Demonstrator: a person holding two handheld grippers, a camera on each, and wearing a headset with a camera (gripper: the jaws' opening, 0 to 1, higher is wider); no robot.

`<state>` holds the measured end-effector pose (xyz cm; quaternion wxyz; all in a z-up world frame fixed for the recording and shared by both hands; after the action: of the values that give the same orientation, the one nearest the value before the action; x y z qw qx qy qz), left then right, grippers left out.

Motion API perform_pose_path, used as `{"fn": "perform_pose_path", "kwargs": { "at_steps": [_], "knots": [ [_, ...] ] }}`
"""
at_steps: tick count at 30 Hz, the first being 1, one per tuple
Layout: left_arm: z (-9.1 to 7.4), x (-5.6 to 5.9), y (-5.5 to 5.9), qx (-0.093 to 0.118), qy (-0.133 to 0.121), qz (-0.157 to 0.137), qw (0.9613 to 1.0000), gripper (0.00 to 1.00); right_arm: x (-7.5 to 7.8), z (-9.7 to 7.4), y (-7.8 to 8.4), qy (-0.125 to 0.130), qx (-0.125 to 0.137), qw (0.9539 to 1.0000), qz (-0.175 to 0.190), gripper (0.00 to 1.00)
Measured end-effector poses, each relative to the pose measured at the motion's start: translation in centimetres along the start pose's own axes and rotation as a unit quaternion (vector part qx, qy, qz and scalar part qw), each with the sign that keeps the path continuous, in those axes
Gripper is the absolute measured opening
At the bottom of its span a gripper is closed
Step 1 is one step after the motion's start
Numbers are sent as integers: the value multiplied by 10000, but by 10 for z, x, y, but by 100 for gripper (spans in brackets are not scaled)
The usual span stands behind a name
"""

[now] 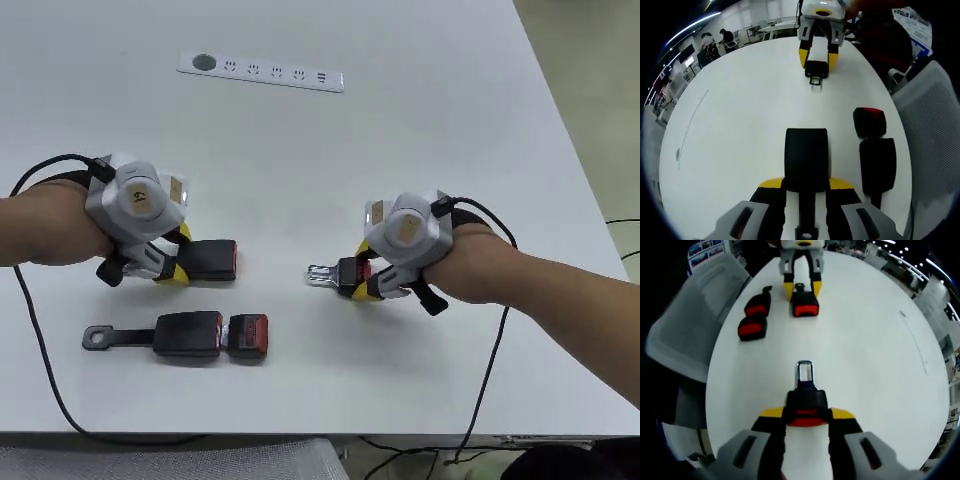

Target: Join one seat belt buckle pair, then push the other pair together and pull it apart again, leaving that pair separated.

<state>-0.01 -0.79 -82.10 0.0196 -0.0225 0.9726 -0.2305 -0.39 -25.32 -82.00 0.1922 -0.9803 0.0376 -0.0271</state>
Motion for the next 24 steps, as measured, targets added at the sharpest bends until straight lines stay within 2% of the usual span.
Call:
{"fn": "perform_pose_path", "kwargs": {
  "at_steps": [9, 24],
  "knots": [
    [1, 1, -3, -126, 59, 259, 9996, 31, -3, 4, -10, 30, 31, 10000, -40, 31],
    [0, 0, -3, -115, 61, 235, 9996, 30, -1, 14, -36, 98, 135, 9999, 11, 32]
  ]
}}
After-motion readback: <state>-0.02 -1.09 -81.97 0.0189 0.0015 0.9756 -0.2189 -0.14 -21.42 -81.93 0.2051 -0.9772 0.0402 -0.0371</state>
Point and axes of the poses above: the centre of the closed fingertips' face, and the gripper's own axes: z roughly forward along the fingers, x roughly to its right, y roughly out of its underside, the point moved 5 cm from there along -z, roughly backward along the fingers, and after that the axes turned 2 degrees about z, right-handed, at the moved point
